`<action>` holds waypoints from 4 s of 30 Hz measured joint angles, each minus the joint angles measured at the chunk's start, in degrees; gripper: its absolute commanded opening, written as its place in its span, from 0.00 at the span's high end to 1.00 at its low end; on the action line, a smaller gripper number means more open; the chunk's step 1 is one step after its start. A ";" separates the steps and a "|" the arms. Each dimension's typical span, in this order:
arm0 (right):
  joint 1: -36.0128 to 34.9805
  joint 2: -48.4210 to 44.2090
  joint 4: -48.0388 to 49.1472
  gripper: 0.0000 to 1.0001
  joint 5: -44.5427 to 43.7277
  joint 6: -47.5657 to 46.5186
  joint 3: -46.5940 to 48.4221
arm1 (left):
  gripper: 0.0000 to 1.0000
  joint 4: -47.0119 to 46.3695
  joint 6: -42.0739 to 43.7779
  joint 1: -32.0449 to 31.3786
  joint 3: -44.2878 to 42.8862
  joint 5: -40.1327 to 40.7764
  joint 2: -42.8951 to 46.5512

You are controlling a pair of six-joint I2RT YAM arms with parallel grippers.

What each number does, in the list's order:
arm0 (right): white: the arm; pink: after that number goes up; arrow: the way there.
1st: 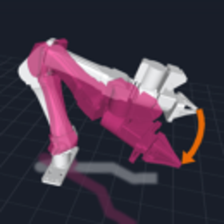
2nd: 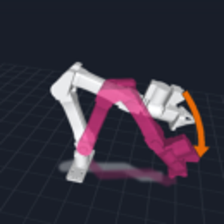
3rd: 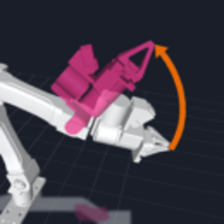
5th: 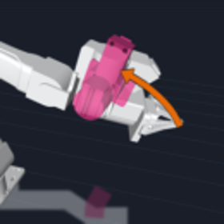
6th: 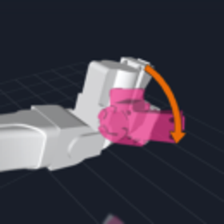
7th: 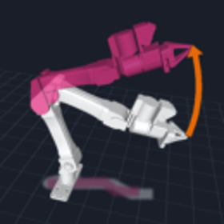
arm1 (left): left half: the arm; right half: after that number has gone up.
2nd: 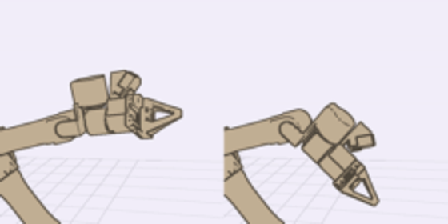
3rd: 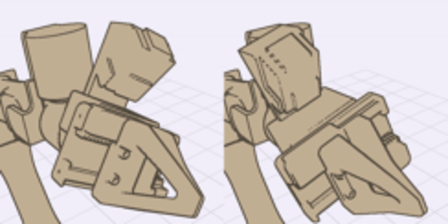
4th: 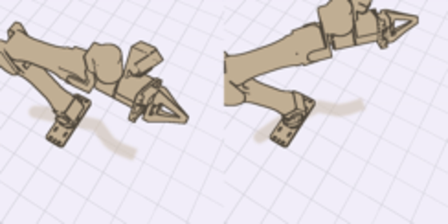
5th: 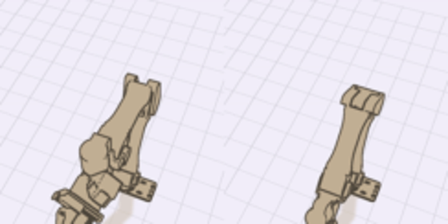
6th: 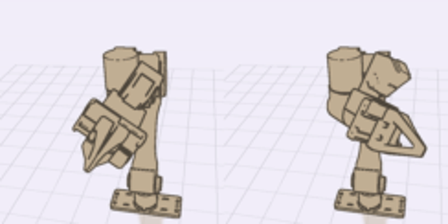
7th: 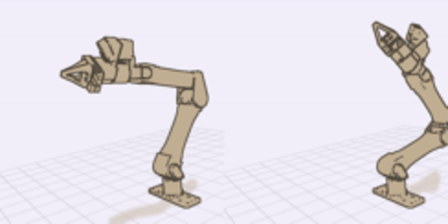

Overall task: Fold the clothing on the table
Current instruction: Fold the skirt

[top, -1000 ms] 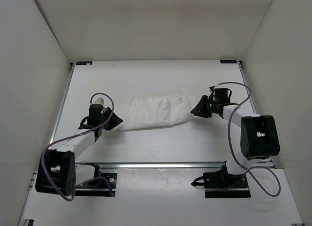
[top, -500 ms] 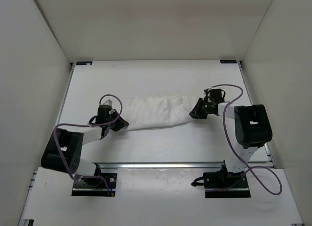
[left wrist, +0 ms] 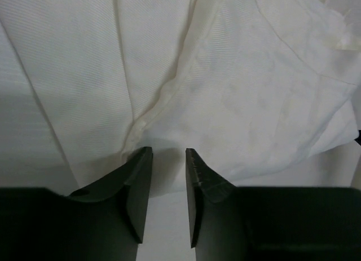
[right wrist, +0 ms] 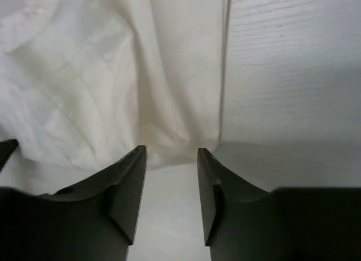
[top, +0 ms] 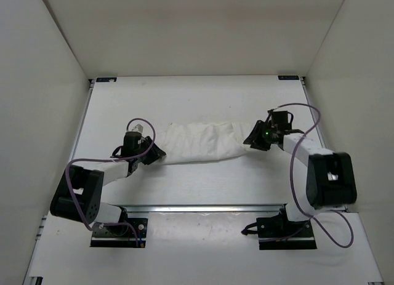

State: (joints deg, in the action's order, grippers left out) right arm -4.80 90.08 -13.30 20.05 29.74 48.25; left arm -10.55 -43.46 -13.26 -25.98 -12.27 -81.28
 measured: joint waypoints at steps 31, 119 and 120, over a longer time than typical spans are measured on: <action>-0.57 1.97 7.19 1.00 7.96 4.17 -6.34 | 0.36 14.12 2.01 0.50 8.33 0.90 19.54; -26.34 14.93 14.32 1.00 27.23 7.58 26.14 | 0.46 17.40 -6.10 -0.24 5.79 -1.62 42.14; -26.67 17.90 15.96 1.00 27.58 8.81 25.90 | 0.45 19.02 -5.81 0.24 5.57 -1.49 43.15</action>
State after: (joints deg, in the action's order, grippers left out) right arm -31.46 107.98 2.66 47.64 38.54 74.15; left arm 8.47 -49.28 -13.02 -20.40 -13.76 -38.13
